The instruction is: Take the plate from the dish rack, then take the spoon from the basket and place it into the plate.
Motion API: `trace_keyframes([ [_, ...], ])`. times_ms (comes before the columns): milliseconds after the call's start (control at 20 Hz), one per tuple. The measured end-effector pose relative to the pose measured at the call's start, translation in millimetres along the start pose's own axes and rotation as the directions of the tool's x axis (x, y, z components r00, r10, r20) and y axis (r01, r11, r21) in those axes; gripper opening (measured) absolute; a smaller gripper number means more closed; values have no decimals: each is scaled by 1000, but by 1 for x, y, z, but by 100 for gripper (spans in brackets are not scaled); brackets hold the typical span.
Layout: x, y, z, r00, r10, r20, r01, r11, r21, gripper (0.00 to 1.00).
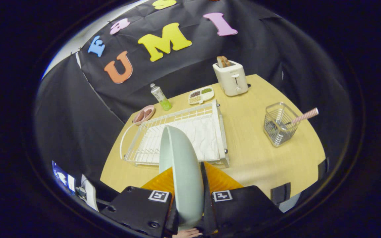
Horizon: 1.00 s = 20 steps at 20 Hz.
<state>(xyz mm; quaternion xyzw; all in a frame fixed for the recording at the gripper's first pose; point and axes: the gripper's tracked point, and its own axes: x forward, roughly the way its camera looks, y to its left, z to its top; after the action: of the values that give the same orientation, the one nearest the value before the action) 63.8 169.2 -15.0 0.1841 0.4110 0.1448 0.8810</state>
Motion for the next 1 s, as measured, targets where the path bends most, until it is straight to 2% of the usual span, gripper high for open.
trace_keyframes([
  [150,6,-17,-36,999,50,-14,-48,987,151,34],
  [300,24,-26,-63,996,83,-37,-72,965,252,34],
  [500,50,-35,-85,995,71,-65,-47,949,313,34],
  [600,58,-31,-86,992,97,-76,-64,931,359,35],
  [800,67,-28,-72,992,120,-37,-98,921,377,37],
  [1000,68,-26,-66,990,142,-23,-124,923,364,42],
])
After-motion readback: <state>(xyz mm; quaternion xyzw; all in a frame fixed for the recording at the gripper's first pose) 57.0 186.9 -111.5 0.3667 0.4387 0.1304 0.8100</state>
